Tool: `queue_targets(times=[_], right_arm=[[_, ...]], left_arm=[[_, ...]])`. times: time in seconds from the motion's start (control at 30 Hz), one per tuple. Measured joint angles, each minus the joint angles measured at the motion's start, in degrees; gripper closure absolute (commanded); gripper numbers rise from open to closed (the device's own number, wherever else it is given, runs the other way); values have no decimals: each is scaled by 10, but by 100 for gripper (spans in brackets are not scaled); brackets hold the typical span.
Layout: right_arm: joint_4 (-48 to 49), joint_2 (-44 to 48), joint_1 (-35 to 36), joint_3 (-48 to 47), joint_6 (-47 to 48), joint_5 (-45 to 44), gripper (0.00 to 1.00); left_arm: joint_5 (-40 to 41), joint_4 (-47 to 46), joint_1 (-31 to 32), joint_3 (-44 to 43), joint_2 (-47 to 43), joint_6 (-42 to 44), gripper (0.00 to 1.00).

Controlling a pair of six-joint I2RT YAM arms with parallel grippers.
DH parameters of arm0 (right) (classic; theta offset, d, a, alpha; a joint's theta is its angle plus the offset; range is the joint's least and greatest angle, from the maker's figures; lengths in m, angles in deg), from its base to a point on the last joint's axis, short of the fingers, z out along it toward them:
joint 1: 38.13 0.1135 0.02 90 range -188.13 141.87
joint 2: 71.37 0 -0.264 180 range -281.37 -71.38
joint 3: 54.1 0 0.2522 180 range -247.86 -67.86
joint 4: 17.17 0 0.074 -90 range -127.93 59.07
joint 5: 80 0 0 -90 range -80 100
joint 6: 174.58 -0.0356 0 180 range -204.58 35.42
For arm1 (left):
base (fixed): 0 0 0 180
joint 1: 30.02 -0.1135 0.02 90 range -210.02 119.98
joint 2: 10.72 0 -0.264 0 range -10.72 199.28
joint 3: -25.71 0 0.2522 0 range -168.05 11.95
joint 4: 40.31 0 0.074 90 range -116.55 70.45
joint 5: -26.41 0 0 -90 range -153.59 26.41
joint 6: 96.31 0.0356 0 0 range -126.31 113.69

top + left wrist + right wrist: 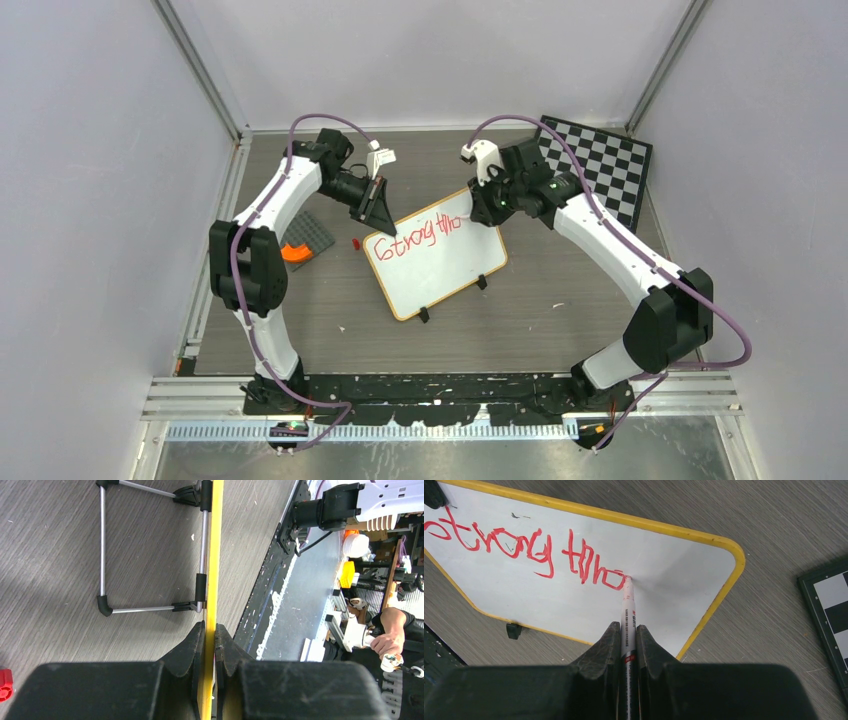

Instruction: Write a sentence on the whiteboard

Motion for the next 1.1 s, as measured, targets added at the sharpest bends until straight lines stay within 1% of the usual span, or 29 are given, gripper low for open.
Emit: queue_targets(times=[1.1], right_arm=[[-7, 2, -9, 17, 15, -4, 100]], left_arm=[[0, -2, 0, 0, 0, -2, 100]])
